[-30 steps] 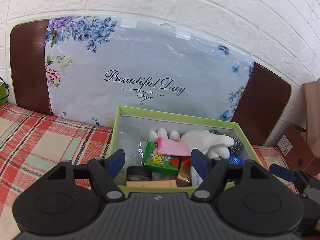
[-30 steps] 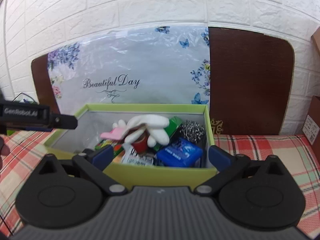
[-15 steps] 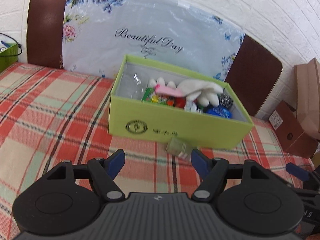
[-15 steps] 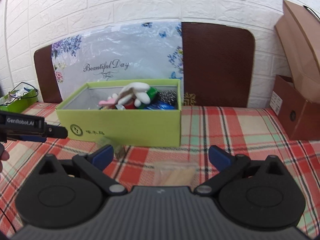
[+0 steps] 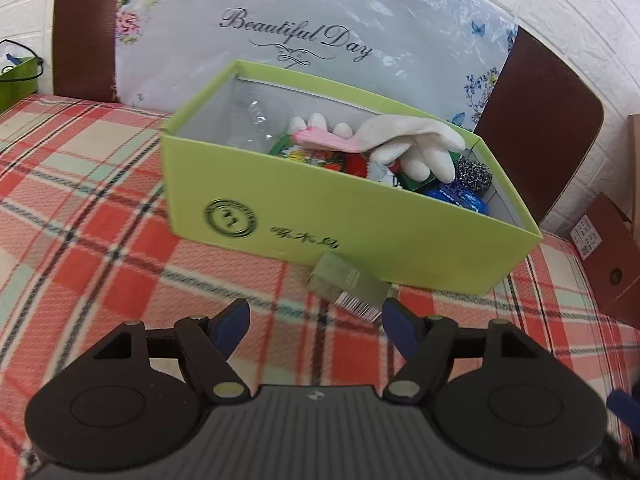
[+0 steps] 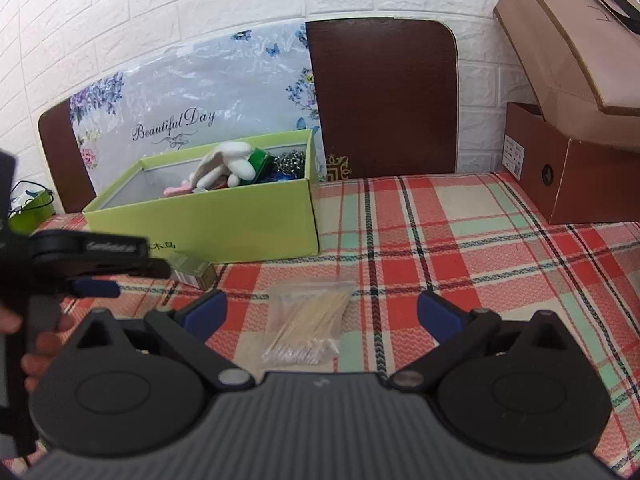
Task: Organize objects
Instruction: 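Grasp the khaki bottle with the left gripper while the right grasps the toothpick bag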
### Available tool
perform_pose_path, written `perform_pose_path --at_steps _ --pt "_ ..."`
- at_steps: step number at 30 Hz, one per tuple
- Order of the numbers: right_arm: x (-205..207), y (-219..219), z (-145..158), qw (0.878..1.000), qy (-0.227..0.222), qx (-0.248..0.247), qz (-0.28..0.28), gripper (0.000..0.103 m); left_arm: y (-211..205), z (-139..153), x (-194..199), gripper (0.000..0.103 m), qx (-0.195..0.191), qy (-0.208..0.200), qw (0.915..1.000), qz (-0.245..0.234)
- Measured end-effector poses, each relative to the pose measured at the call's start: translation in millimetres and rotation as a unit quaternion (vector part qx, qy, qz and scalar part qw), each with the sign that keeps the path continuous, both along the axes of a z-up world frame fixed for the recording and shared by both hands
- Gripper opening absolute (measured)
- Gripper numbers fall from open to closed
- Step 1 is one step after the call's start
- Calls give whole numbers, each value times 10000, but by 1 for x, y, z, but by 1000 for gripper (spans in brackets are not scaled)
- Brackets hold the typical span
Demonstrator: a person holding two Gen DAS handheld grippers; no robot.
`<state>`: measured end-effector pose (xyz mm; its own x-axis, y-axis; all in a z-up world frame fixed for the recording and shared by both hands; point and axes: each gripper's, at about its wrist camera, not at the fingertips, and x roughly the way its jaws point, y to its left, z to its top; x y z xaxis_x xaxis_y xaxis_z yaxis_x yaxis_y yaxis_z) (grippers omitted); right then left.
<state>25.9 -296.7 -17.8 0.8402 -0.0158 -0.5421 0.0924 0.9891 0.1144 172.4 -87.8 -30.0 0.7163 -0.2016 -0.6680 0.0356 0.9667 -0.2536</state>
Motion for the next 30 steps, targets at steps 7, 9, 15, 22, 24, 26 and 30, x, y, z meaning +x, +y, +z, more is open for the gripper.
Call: perform_pose_path --at_steps 7,9,15,22,24,26,30 --pt "3 -5 -10 9998 180 45 -14 103 -17 -13 34 76 31 99 9989 449" --pt "6 -7 -13 9997 239 107 -24 103 -17 -14 38 75 100 110 9993 352" --pt "28 -1 -26 9987 453 185 110 103 2 -15 26 40 55 44 9995 -311" --pt "61 9 -50 9963 849 116 84 84 29 -14 -12 60 117 -86 9984 -542" --pt "64 11 -52 9969 790 3 0 70 36 -12 -24 64 91 -72 9991 -403" --pt "61 11 -49 9970 744 19 197 43 41 -11 -31 64 -7 45 9992 -390" --pt "45 27 -47 9924 773 -193 942 37 38 -14 -34 64 -270 194 9988 -368"
